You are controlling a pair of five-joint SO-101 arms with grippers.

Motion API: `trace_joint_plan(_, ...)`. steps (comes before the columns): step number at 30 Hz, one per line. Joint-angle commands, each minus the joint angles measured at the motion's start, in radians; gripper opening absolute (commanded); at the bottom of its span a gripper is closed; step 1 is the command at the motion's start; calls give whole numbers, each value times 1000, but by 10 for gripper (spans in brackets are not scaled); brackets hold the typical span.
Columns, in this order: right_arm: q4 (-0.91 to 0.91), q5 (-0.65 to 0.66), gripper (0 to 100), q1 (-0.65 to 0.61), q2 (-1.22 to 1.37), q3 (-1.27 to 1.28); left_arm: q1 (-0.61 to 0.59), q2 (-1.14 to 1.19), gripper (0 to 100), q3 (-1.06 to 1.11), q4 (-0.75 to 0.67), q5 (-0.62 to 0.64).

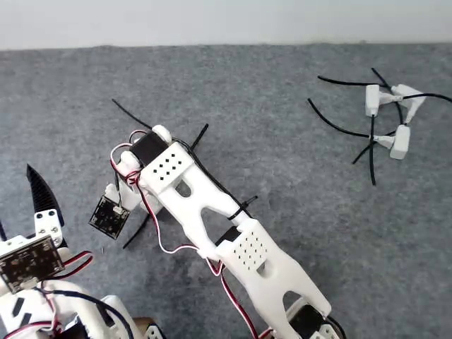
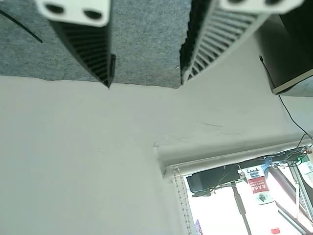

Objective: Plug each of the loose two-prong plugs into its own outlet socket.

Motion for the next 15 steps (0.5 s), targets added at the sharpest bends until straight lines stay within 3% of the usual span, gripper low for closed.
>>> trace_joint_plan(1,30,8,9,-16,84,8,0,5,217,-2,0,-6)
trace_joint_plan(15,51,-14,9,-44,148,-17,0,5,217,-2,3,-6)
